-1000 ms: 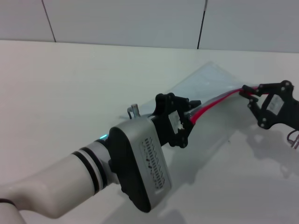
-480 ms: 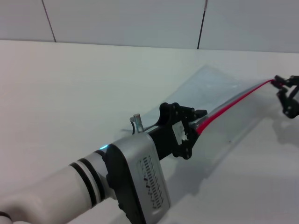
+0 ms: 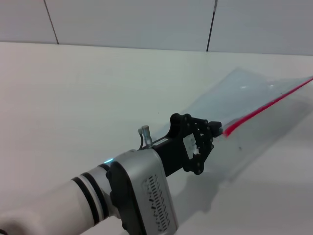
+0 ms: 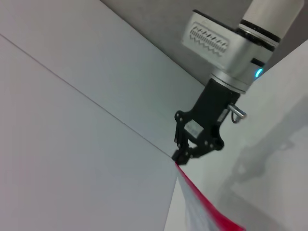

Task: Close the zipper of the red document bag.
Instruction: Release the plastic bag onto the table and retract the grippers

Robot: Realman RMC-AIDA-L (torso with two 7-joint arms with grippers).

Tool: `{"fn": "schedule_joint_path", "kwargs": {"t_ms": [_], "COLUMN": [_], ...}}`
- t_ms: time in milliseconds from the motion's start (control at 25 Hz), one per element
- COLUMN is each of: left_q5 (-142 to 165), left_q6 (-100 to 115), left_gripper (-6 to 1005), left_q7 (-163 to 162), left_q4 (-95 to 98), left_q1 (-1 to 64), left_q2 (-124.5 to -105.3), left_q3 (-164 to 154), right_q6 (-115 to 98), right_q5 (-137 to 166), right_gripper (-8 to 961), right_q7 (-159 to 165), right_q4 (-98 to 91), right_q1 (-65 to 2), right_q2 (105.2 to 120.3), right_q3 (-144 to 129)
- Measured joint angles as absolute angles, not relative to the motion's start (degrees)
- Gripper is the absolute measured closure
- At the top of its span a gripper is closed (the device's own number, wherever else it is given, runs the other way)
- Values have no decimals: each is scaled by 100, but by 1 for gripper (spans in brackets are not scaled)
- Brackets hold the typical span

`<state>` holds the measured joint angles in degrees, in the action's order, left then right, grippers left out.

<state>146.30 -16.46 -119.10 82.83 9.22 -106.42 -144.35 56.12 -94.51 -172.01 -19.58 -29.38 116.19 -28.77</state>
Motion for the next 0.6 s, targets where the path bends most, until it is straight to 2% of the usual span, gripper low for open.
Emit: {"fn": "schedule_joint_path", "kwargs": {"t_ms": [360,600], "left_q5": [14636,14561], "left_q6": [-1711,-2376], "left_gripper": [967,970], "left_q7": [-11903,-11995], "left_q4": [8239,7839], "left_q1": [938,964], "left_q2": [-10628,-10769], "left_q3": [-14449,-14386], "right_q6": [5578,6534], "right_q5": [-9455,-9467], "right_gripper": [799,789], "right_q7": [-17202,-17202], "right_q4": [-1978,-1831], "right_q1": [-2944,-2869], "right_q2": [11632,11658], "right_q3": [-2197,-1656]}}
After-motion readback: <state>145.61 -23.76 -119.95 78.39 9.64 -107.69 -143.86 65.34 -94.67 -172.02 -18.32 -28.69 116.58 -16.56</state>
